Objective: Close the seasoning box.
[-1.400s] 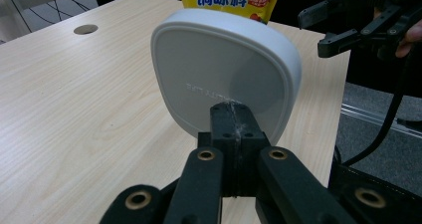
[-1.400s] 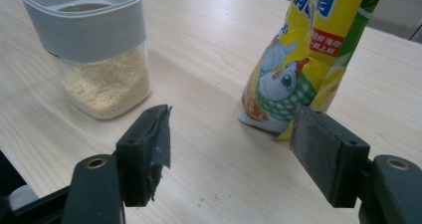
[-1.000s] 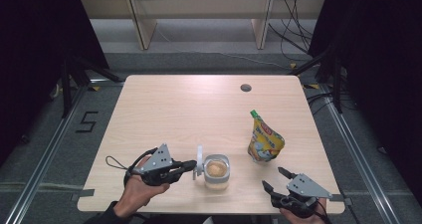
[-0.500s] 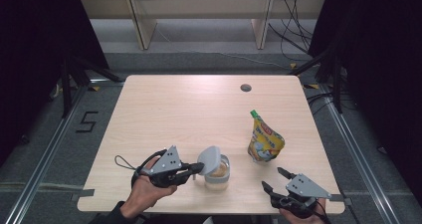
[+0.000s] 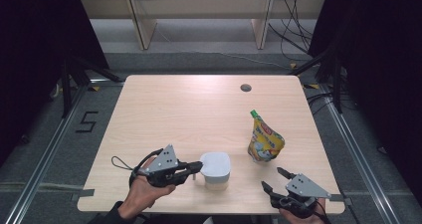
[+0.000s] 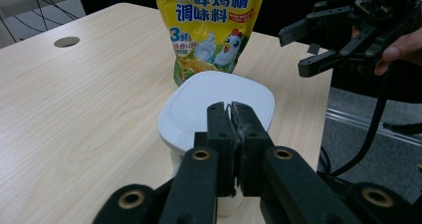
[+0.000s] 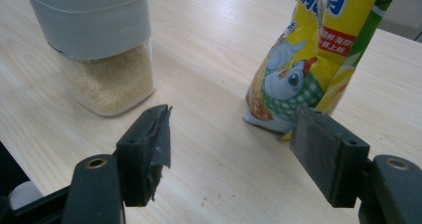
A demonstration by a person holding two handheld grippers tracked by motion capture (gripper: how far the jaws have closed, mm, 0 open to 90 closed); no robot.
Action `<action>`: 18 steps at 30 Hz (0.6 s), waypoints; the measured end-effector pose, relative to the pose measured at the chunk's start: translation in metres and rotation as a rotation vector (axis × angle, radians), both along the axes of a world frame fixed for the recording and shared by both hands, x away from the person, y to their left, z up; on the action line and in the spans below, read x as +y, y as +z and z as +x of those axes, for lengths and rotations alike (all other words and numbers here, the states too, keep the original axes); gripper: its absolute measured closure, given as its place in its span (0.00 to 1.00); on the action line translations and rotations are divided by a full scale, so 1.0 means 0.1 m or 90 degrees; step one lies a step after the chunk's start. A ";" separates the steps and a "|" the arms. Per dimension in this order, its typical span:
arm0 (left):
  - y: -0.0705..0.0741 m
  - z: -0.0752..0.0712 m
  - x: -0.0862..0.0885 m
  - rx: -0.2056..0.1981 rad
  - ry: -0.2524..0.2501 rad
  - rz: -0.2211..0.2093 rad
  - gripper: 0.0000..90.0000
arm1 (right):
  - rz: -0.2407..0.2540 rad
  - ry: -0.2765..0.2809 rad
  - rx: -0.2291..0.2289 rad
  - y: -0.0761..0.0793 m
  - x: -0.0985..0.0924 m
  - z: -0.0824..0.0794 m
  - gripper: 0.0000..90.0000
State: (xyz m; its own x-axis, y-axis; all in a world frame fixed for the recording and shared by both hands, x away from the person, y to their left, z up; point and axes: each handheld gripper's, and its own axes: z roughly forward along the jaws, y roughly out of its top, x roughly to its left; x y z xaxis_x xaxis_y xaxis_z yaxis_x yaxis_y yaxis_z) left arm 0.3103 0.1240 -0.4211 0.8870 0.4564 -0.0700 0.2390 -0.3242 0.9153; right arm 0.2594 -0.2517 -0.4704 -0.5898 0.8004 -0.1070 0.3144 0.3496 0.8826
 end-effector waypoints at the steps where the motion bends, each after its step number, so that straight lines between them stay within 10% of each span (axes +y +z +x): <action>1: 0.00 0.01 0.02 -0.002 -0.009 -0.002 0.91 | -0.001 0.006 0.002 0.00 0.00 0.01 0.37; 8: -0.07 -0.04 0.12 0.034 -0.020 -0.037 0.67 | 0.003 0.006 0.005 -0.01 -0.01 0.01 0.37; 18: -0.16 -0.14 0.24 0.035 -0.006 -0.007 0.40 | 0.002 0.022 0.011 -0.01 0.02 0.00 0.37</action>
